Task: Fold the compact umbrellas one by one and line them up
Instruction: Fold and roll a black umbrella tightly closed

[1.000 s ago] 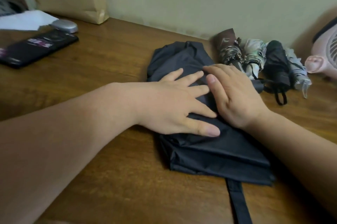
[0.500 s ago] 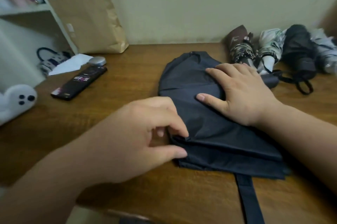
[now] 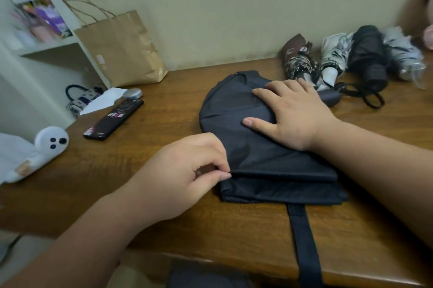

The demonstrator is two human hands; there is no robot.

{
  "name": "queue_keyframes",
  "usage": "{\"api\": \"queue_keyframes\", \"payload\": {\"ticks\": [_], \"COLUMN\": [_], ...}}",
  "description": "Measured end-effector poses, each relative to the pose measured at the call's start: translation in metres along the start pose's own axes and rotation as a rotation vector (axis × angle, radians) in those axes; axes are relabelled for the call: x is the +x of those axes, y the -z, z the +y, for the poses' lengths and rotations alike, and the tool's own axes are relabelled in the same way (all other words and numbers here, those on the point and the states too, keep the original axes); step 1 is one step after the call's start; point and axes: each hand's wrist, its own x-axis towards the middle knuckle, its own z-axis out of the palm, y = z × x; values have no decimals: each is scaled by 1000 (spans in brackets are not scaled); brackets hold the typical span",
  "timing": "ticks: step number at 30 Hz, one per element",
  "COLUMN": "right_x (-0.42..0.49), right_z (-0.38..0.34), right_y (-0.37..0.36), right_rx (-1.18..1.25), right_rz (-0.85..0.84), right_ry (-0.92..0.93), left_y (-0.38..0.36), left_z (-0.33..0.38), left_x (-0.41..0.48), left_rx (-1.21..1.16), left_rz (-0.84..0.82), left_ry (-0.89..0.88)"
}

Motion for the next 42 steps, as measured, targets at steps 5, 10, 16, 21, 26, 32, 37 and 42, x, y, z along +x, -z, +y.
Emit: {"api": "queue_keyframes", "payload": {"ticks": [5,10,16,21,26,32,37,42], "right_x": [0,0,0,1,1,1,0,0], "right_z": [0,0,-1,0,0,-1,-1,-1], "right_y": [0,-2,-2,-2,-2,-1,0,0], "right_rx": [-10,-7,-4,-4,-9,-11,-5,-2], "right_rz": [-2,1,5,-3,-6,-17,-18,-26], "right_ry": [-3,-3,-10,-12,-14,-19,-20,-21], "left_y": [4,0,6,4,-3,-12,-13,-17], "left_z": [1,11,7,2,16,24,11,11], "left_x": [-4,-5,-8,-8,5,14,8,-1], "left_rx": [78,180,214,256,381,403,357,355], "left_rz": [-43,-10,7,-29,-68,-15,122,119], "left_ry": [-57,-122,-173,-199,-181,-308,-311,-315]}}
